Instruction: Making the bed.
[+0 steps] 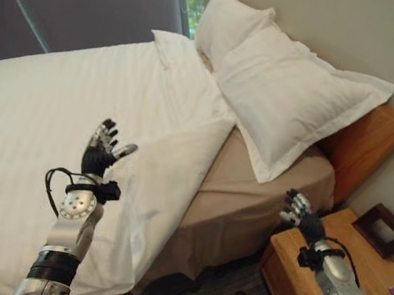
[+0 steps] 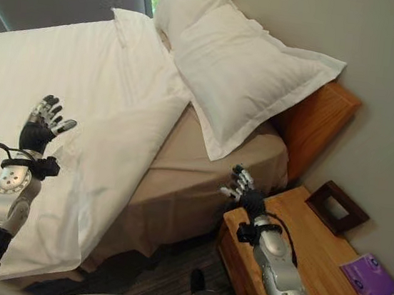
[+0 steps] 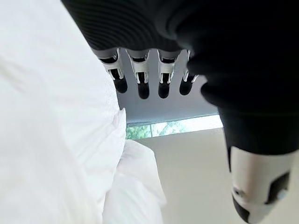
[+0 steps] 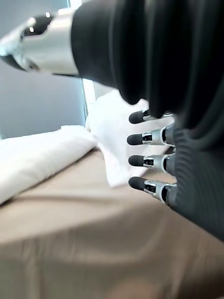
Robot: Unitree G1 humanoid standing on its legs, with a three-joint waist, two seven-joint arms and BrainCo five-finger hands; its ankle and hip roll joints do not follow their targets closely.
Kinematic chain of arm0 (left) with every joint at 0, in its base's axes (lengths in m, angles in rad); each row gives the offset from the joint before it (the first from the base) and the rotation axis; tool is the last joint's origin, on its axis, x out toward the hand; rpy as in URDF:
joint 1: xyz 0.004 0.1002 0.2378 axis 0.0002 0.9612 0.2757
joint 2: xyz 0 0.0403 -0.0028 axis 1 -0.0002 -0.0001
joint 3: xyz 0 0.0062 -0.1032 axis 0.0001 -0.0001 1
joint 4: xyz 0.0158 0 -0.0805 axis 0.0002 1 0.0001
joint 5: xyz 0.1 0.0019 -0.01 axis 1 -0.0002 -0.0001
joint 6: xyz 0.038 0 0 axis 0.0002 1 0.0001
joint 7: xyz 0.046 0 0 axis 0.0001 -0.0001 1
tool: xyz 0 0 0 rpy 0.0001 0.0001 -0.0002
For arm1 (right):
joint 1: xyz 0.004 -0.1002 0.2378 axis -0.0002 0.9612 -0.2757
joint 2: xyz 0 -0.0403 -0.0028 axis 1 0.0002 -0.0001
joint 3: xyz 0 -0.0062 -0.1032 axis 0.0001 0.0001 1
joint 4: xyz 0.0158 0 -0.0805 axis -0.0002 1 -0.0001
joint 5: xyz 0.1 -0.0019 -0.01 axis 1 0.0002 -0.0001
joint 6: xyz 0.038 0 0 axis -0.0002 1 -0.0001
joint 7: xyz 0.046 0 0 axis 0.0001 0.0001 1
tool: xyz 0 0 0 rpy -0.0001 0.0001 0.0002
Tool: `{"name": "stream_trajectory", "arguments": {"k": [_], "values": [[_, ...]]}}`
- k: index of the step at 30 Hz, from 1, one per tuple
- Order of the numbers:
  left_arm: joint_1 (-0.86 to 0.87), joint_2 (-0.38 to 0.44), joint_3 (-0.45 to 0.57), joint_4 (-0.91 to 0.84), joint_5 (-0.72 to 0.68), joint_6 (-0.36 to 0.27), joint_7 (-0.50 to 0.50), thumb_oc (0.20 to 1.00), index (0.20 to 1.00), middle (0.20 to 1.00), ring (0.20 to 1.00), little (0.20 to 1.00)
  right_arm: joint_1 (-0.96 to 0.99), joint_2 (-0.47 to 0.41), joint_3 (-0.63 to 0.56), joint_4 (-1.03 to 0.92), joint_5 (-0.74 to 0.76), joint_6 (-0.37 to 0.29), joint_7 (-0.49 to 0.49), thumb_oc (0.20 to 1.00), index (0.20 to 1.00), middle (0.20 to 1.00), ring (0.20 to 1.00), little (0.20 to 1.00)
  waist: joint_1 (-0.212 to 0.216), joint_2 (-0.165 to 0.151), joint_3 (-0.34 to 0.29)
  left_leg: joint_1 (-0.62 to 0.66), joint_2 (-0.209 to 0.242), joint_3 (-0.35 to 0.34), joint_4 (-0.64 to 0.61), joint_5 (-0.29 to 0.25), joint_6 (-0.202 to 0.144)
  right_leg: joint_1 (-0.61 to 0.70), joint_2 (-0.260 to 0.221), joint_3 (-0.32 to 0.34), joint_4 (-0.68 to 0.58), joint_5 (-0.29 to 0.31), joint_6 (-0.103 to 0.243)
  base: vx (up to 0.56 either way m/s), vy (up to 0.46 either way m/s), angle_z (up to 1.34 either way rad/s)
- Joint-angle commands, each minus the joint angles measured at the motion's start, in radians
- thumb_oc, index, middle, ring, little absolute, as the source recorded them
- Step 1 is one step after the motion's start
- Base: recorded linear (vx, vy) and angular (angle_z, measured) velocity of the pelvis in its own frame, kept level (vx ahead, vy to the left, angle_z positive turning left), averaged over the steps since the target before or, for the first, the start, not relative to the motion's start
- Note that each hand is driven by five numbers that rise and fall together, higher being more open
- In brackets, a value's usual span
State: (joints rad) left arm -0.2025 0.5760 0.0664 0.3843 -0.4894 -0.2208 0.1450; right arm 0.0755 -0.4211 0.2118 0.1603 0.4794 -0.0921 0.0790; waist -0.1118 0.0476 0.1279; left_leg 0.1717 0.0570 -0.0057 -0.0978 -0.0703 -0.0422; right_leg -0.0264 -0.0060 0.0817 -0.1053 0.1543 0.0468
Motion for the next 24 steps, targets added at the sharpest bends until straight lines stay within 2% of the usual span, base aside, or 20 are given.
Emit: {"name": "stream_trajectory", "arguments": {"k": [1, 7, 9, 12, 16, 24], "values": [[-0.093, 0.082, 0.023, 0.073, -0.002, -0.044, 0.073, 1.0, 1.0, 1.0, 1.0, 1.0, -0.009, 0.007, -0.002, -0.064, 0.025, -0.028, 0.017, 1.0, 1.0, 1.0, 1.0, 1.0, -0.038, -0.031, -0.014, -0.026, -0.045, 0.046, 0.01, 0.08, -0.006, 0.081, -0.053, 0.026, 0.032, -0.097, 0.066, 0.06, -0.02, -0.12], [-0.207, 0.149, 0.001, 0.318, -0.054, -0.009, 0.08, 1.0, 1.0, 1.0, 1.0, 1.0, 0.023, 0.009, 0.016, -0.064, 0.052, -0.015, 0.016, 1.0, 1.0, 1.0, 1.0, 1.0, -0.073, -0.016, 0.0, -0.031, -0.039, 0.067, 0.01, 0.078, -0.013, 0.068, -0.048, 0.039, 0.032, -0.098, 0.066, 0.04, -0.007, -0.08], [-0.292, 0.189, -0.028, 0.449, -0.051, 0.006, 0.072, 1.0, 1.0, 1.0, 1.0, 1.0, 0.023, -0.004, 0.029, -0.071, 0.051, -0.014, 0.021, 1.0, 1.0, 1.0, 1.0, 1.0, -0.09, -0.012, 0.015, -0.047, -0.035, 0.078, 0.01, 0.08, -0.017, 0.047, -0.046, 0.044, 0.035, -0.095, 0.068, 0.0, 0.009, -0.07], [-0.345, 0.211, -0.04, 0.511, -0.054, 0.011, 0.077, 1.0, 1.0, 1.0, 1.0, 1.0, 0.019, -0.009, 0.038, -0.075, 0.051, -0.014, 0.019, 1.0, 1.0, 1.0, 1.0, 1.0, -0.1, -0.012, 0.029, -0.07, -0.03, 0.087, 0.01, 0.085, -0.02, 0.011, -0.04, 0.053, 0.048, -0.092, 0.069, -0.06, 0.008, -0.17], [-0.434, 0.246, -0.037, 0.658, -0.044, 0.033, 0.104, 1.0, 1.0, 1.0, 1.0, 1.0, 0.031, -0.016, 0.049, -0.071, 0.058, -0.011, 0.016, 1.0, 1.0, 1.0, 1.0, 1.0, -0.121, -0.026, 0.073, -0.128, -0.014, 0.108, 0.01, 0.097, -0.03, -0.069, -0.023, 0.073, 0.063, -0.08, 0.069, -0.06, -0.003, -0.11], [-0.474, 0.268, -0.04, 0.757, -0.009, 0.057, 0.086, 1.0, 1.0, 1.0, 1.0, 1.0, 0.016, -0.027, 0.074, -0.064, 0.074, -0.018, 0.021, 1.0, 1.0, 1.0, 1.0, 1.0, -0.123, -0.051, 0.119, -0.185, 0.004, 0.138, 0.01, 0.109, -0.039, -0.15, -0.002, 0.105, 0.073, -0.064, 0.064, -0.04, -0.017, -0.19]]}}
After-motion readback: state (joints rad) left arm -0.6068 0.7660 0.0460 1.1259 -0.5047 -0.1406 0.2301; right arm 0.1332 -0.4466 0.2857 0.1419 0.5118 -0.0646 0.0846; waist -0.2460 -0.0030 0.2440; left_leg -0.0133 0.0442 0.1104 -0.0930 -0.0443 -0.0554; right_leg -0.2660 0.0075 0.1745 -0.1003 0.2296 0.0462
